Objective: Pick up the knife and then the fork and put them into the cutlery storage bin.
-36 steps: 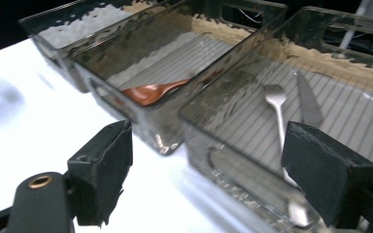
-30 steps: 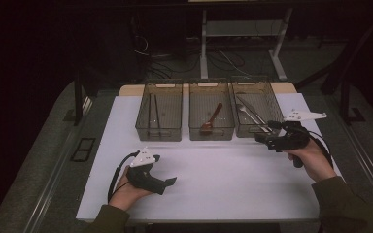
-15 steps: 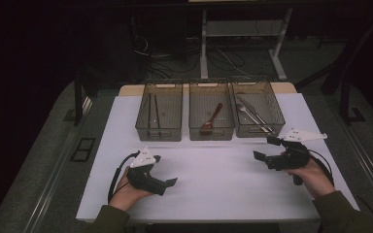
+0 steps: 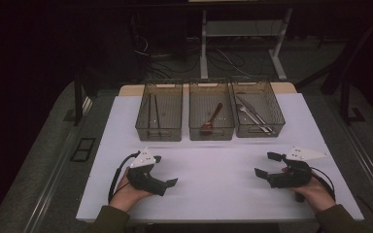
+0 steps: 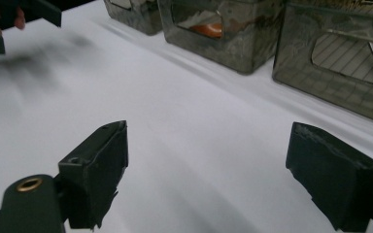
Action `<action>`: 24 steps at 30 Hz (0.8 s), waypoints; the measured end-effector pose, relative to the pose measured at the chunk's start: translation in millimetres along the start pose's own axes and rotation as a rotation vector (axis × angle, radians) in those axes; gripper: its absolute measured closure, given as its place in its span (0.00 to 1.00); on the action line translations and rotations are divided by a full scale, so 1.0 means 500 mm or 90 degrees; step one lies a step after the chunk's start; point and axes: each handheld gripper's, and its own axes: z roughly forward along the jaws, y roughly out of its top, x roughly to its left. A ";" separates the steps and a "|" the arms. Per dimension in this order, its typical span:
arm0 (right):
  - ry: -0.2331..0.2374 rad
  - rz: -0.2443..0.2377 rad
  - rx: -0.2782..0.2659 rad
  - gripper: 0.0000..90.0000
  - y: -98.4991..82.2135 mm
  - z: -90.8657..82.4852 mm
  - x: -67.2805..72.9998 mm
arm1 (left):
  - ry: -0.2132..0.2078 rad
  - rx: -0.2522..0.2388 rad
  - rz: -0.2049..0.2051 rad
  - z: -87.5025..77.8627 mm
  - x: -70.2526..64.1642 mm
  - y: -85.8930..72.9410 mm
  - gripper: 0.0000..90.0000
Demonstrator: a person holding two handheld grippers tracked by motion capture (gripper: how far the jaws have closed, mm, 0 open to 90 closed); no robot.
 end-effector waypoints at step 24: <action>0.004 0.004 0.022 0.16 -0.028 -0.004 -0.006 | -0.015 -0.003 -0.001 0.002 -0.006 0.000 0.00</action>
